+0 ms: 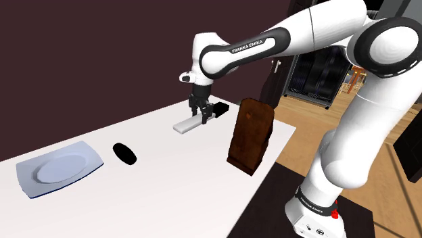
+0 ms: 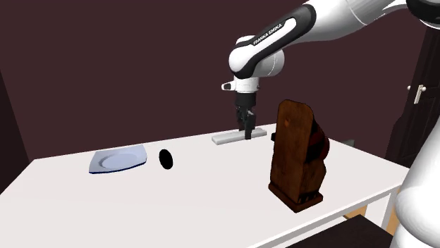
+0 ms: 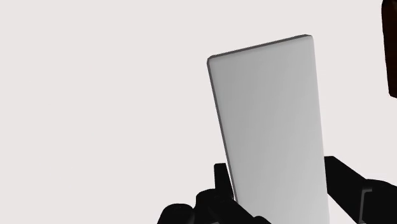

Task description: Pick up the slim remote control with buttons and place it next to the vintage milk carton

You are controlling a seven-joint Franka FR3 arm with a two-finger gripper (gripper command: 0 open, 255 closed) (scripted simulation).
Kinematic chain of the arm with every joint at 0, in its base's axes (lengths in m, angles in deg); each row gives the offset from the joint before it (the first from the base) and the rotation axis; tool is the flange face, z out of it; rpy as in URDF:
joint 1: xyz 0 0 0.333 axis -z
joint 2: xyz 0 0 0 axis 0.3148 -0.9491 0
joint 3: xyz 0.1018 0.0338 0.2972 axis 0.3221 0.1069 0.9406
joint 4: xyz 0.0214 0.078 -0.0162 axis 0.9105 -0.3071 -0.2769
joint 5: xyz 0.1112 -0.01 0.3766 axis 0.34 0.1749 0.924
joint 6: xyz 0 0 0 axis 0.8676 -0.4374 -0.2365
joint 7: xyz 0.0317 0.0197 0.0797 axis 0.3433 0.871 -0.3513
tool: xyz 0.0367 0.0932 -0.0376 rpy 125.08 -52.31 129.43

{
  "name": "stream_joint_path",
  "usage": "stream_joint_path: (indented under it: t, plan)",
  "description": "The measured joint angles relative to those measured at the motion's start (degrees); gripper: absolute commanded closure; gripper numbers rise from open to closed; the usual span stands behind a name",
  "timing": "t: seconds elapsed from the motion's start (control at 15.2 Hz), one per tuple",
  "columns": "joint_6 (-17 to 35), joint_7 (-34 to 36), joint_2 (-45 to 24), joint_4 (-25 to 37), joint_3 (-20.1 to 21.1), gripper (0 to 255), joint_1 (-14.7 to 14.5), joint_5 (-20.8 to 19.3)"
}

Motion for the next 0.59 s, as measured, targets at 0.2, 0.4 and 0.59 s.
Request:
stream_joint_path:
  t: [0.2,0.4,0.59]
  plan:
    - [0.50,-3.95,1.60,-2.12,-2.14,255,1.87,-0.15]
    - [0.49,-8.13,3.20,-3.72,-4.52,255,3.83,-0.45]
    - [0.76,-12.07,4.06,-4.85,-6.81,255,5.68,-0.84]
